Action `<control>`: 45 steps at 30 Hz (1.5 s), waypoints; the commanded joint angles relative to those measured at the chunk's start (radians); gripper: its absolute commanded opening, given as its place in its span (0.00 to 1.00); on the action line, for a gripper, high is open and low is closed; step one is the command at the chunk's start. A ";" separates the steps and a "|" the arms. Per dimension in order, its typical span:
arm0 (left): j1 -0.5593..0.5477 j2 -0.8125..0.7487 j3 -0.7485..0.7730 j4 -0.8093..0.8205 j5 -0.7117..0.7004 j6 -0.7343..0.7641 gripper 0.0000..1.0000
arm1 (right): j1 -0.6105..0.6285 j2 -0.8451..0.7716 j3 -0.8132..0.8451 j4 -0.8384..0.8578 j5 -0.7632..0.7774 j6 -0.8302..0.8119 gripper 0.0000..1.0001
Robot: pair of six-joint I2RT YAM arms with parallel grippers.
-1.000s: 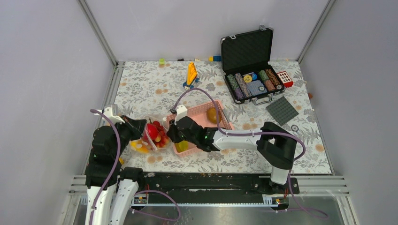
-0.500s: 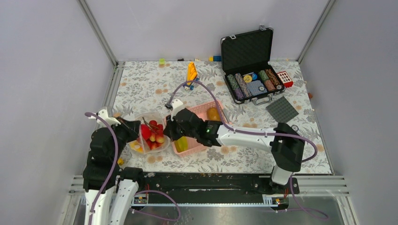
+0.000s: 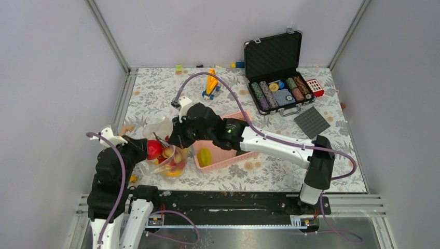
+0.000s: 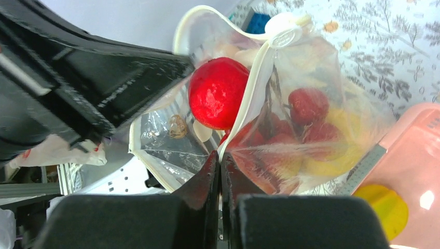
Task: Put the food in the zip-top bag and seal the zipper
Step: Adjust the zipper food storage bag at the center of the board.
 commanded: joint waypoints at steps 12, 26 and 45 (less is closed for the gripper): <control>0.015 0.012 0.026 -0.003 0.051 0.044 0.89 | -0.065 -0.009 -0.094 0.095 -0.122 -0.066 0.00; 0.015 0.198 0.023 0.028 0.131 0.082 0.84 | -0.143 0.001 -0.060 0.075 -0.292 -0.113 0.00; 0.015 0.125 -0.037 0.084 0.084 0.071 0.00 | -0.191 -0.094 -0.139 0.125 -0.386 -0.204 0.92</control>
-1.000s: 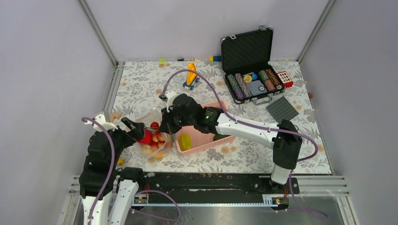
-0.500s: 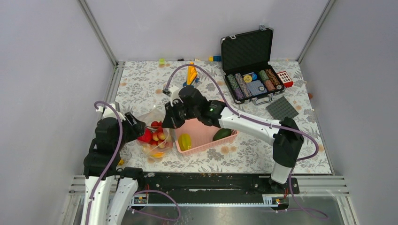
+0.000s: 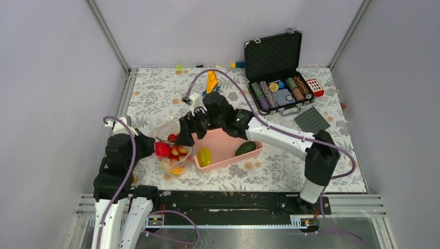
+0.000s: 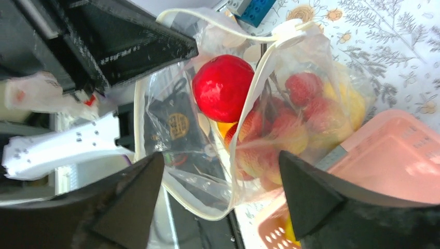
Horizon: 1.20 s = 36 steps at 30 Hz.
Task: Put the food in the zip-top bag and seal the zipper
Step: Adjust the zipper food storage bag at the center of the board, then pick up the fake vegetable from the bin.
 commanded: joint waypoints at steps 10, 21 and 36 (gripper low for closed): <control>0.011 -0.018 -0.014 0.083 0.053 -0.007 0.00 | -0.132 -0.296 -0.264 -0.074 0.363 -0.103 0.99; 0.012 -0.041 -0.023 0.092 0.073 -0.004 0.00 | -0.166 -0.137 -0.277 -0.408 0.788 -0.089 1.00; 0.011 -0.052 -0.030 0.098 0.080 -0.006 0.00 | -0.167 0.014 -0.220 -0.224 0.869 -0.392 1.00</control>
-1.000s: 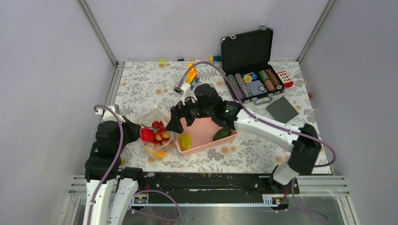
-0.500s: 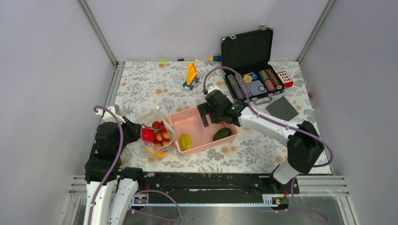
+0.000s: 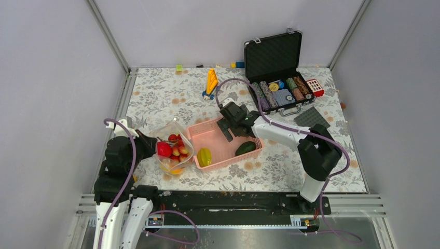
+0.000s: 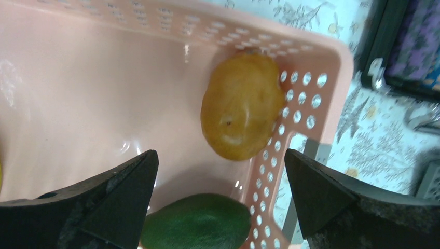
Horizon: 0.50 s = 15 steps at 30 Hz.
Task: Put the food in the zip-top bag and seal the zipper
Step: Pick up the fake vegetable from the bin.
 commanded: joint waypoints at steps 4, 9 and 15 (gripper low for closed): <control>0.010 -0.011 0.002 0.061 0.024 -0.004 0.00 | 0.000 0.018 0.002 0.204 0.022 -0.311 1.00; 0.010 -0.013 0.000 0.061 0.023 -0.005 0.00 | -0.004 0.056 0.030 0.213 0.019 -0.354 1.00; 0.010 -0.012 0.000 0.063 0.024 -0.005 0.00 | -0.013 0.103 0.047 0.207 0.002 -0.375 1.00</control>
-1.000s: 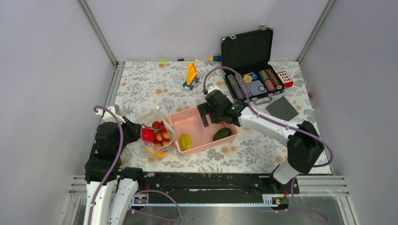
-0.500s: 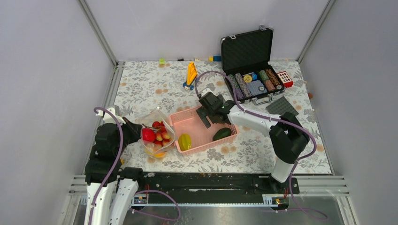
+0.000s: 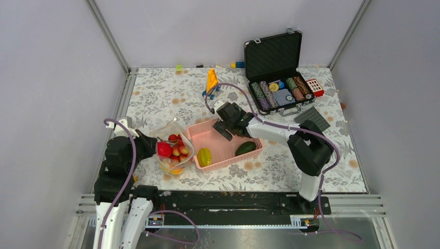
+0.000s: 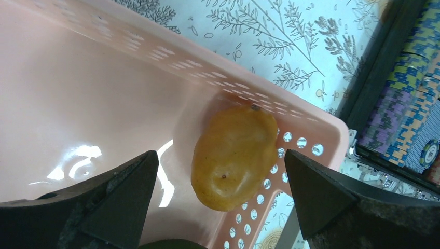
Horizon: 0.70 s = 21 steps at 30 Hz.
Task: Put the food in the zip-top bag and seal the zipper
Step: Pick up the fake vegetable from the bin.
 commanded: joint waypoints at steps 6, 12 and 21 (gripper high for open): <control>0.012 -0.013 0.000 0.063 0.019 -0.005 0.00 | -0.027 0.055 0.035 -0.008 -0.034 -0.055 1.00; 0.011 -0.013 0.001 0.063 0.020 -0.005 0.00 | -0.028 0.071 0.040 -0.042 -0.065 -0.060 0.98; 0.012 -0.015 -0.001 0.064 0.026 -0.004 0.00 | -0.029 0.112 0.058 -0.091 -0.032 -0.052 0.95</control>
